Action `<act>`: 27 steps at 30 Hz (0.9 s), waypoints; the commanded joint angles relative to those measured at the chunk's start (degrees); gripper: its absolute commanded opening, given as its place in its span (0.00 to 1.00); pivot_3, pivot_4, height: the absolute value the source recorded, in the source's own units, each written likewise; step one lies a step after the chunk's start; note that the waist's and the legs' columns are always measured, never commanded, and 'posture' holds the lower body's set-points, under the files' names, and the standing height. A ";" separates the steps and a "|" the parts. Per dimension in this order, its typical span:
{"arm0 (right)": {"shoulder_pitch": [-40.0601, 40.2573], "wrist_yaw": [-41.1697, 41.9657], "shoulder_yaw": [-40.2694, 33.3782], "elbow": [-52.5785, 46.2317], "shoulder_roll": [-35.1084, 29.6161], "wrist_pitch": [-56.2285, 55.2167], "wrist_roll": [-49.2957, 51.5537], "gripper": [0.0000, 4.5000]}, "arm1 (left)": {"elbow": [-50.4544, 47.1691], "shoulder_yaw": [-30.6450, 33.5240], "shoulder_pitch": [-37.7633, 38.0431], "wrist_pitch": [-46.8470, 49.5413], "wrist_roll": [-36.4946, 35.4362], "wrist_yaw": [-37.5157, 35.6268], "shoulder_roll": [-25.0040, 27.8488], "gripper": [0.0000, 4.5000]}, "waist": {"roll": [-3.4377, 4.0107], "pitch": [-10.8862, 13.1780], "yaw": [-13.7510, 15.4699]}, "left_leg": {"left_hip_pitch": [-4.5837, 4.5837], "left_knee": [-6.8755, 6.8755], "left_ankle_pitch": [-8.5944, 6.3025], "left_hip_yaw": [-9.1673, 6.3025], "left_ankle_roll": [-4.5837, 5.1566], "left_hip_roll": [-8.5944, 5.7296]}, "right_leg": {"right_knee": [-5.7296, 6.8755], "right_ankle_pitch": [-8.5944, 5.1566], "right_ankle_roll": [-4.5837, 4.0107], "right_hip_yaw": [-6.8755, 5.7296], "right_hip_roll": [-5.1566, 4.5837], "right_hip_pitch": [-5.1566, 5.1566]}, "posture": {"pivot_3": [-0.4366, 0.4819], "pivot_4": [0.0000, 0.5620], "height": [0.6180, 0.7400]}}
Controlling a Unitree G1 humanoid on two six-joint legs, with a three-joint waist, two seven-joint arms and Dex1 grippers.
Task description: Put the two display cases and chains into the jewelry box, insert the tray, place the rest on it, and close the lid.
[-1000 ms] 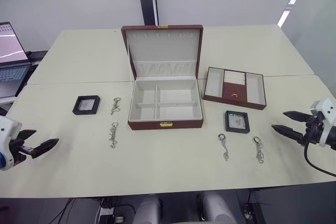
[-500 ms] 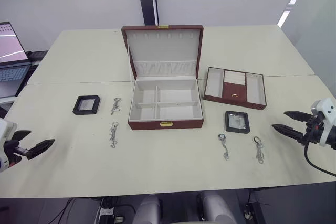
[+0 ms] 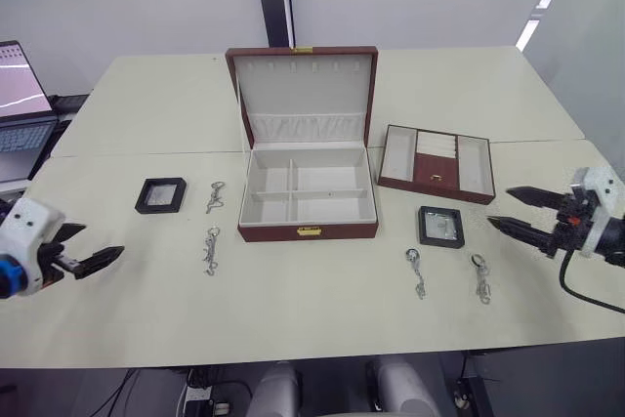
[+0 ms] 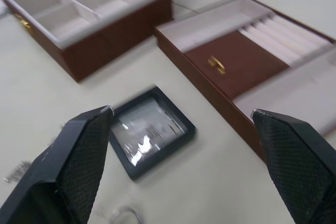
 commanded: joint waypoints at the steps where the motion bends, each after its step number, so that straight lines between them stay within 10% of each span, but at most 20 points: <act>1: -2.12 -2.61 2.15 -10.87 2.14 3.33 4.90 0.99 | 3.05 -4.98 -4.84 -2.94 3.25 -3.26 3.10 1.00 | 0.00 0.00 0.00 | -0.01 0.00 0.00 0.01 0.00 0.00 | 0.00 0.00 0.00 0.01 0.00 -0.01 | 0.48 0.27 1.00; 14: -3.07 -9.60 12.58 -24.59 8.75 2.13 3.83 0.99 | 25.00 -25.27 -34.45 -17.52 18.03 -8.86 -0.06 1.00 | -0.06 0.00 0.50 | -0.16 0.06 0.00 -0.09 0.00 -0.02 | 0.02 0.00 0.01 -0.09 0.08 -0.10 | 0.48 0.27 1.00; 27: -1.81 -13.74 12.96 -28.75 8.76 3.28 4.22 0.99 | 38.49 -31.21 -43.34 -23.29 25.01 -6.62 -3.78 1.00 | -0.10 0.02 -0.23 | -0.15 0.08 0.01 -0.14 0.00 0.00 | 0.06 0.00 0.01 -0.09 0.14 -0.11 | 0.48 0.27 1.00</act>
